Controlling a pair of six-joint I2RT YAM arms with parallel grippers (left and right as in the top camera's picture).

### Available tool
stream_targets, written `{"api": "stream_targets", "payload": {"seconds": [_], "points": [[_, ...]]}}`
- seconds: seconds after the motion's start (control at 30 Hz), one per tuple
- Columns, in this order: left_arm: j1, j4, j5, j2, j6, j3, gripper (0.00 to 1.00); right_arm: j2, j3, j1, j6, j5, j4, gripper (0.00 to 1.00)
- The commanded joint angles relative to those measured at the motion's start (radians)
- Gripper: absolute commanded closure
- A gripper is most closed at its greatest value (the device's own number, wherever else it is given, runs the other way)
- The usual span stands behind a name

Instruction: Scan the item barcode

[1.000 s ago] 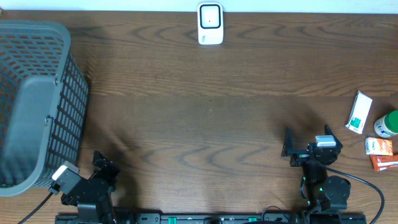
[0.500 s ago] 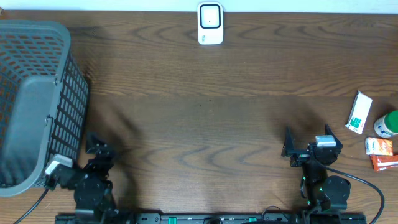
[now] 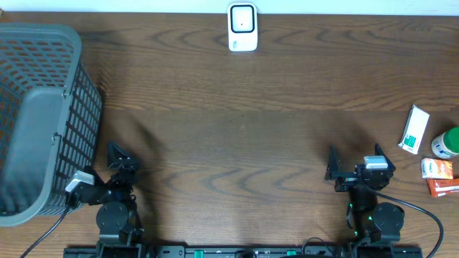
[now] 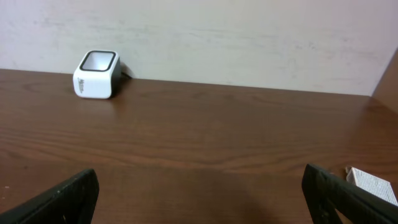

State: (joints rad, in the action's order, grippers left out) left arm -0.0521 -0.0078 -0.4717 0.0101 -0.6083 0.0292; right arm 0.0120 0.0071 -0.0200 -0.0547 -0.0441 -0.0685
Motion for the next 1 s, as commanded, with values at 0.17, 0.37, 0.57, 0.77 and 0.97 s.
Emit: {"api": "stream_targets", "payload": {"seconds": [0.17,0.37,0.57,0.77,0.97], "points": [[0.025,-0.009,0.199,-0.009,0.346,-0.026,0.02,-0.006,-0.002,0.014,0.016,0.010,-0.003,0.01],[0.025,-0.045,0.227,-0.009,0.391,-0.026,0.02,-0.006,-0.002,0.014,0.016,0.010,-0.003,0.01],[0.025,-0.055,0.301,-0.009,0.486,-0.025,0.02,-0.006,-0.002,0.014,0.016,0.010,-0.003,0.01],[0.029,-0.058,0.354,-0.009,0.477,-0.025,0.02,-0.006,-0.002,0.014,0.016,0.010,-0.003,0.01],[0.029,-0.055,0.356,-0.009,0.477,-0.025,0.02,-0.006,-0.002,0.014,0.016,0.010,-0.003,0.01]]}}
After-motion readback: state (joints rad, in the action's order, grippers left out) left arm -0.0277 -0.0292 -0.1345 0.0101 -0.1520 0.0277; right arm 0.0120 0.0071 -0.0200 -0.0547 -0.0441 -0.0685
